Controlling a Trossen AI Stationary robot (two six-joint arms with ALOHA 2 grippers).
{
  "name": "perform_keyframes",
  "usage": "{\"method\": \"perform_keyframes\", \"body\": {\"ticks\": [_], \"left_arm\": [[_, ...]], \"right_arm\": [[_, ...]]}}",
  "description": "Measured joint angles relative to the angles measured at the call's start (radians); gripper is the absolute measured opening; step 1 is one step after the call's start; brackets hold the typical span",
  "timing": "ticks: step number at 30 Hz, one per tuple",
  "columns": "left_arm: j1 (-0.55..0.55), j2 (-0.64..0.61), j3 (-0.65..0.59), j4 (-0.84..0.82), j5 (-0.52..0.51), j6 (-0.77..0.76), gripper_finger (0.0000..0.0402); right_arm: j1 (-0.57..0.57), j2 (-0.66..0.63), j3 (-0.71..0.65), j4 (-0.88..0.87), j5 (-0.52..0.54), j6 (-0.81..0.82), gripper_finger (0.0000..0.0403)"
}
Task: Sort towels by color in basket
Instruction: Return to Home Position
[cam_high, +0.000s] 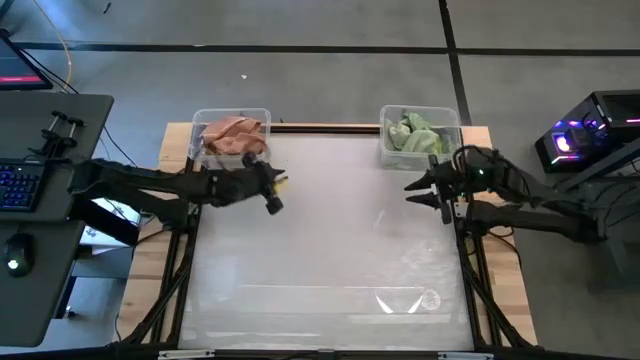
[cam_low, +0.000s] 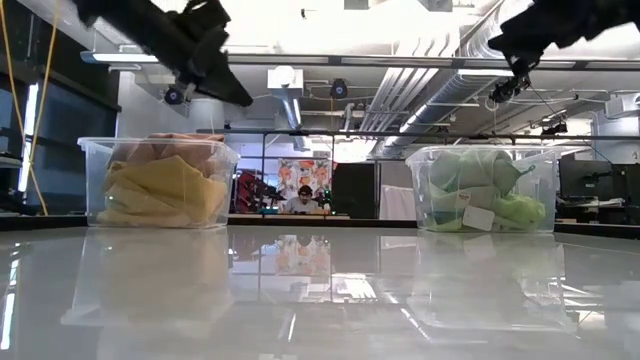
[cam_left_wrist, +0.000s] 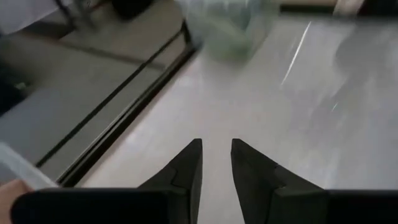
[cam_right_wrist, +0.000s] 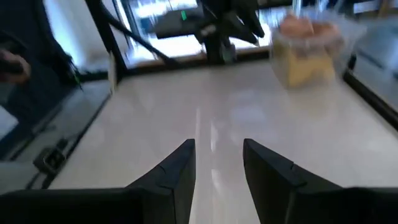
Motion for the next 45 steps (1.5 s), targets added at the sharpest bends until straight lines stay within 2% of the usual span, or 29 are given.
{"method": "perform_keyframes", "body": {"ticks": [2,6,10,15,21,24,28,34,37,39,41,45], "left_arm": [[0.044,-0.071,-0.084,0.131,0.084,0.010,0.0069],[0.077,-0.195,-0.216,0.353,0.246,-0.022,0.0068],[0.063,-0.259,-0.310,0.544,0.278,0.049,0.0068],[0.077,-0.305,-0.370,0.674,0.266,0.081,0.0068],[0.136,-0.360,-0.430,0.715,0.302,0.018,0.0068],[0.166,-0.375,-0.492,0.809,0.335,-0.022,0.0068],[0.183,-0.388,-0.586,0.954,0.396,-0.092,0.0068],[0.190,-0.416,-0.668,1.058,0.400,-0.152,0.0068],[0.190,-0.440,-0.696,1.050,0.437,-0.155,0.0068],[0.190,-0.453,-0.699,1.001,0.466,-0.157,0.0068],[0.190,-0.466,-0.699,0.951,0.485,-0.163,0.0068],[0.194,-0.500,-0.699,0.904,0.516,-0.126,0.0068]], "right_arm": [[0.015,-0.062,-0.084,0.107,-0.012,0.021,0.0128],[0.049,-0.172,-0.260,0.411,0.001,0.171,0.0128],[0.078,-0.235,-0.374,0.580,0.075,0.220,0.0126],[0.109,-0.266,-0.406,0.542,0.208,0.241,0.0096],[0.148,-0.266,-0.406,0.476,0.213,0.192,0.0032],[0.167,-0.270,-0.406,0.486,0.227,0.195,0.0005],[0.232,-0.299,-0.406,0.494,0.228,0.197,0.0010],[0.335,-0.345,-0.406,0.433,0.296,0.166,0.0002],[0.389,-0.368,-0.424,0.407,0.300,0.160,0.0002],[0.415,-0.393,-0.460,0.419,0.344,0.147,0.0001],[0.430,-0.423,-0.493,0.437,0.380,0.156,0.0001],[0.444,-0.491,-0.537,0.435,0.383,0.163,0.0002]]}}
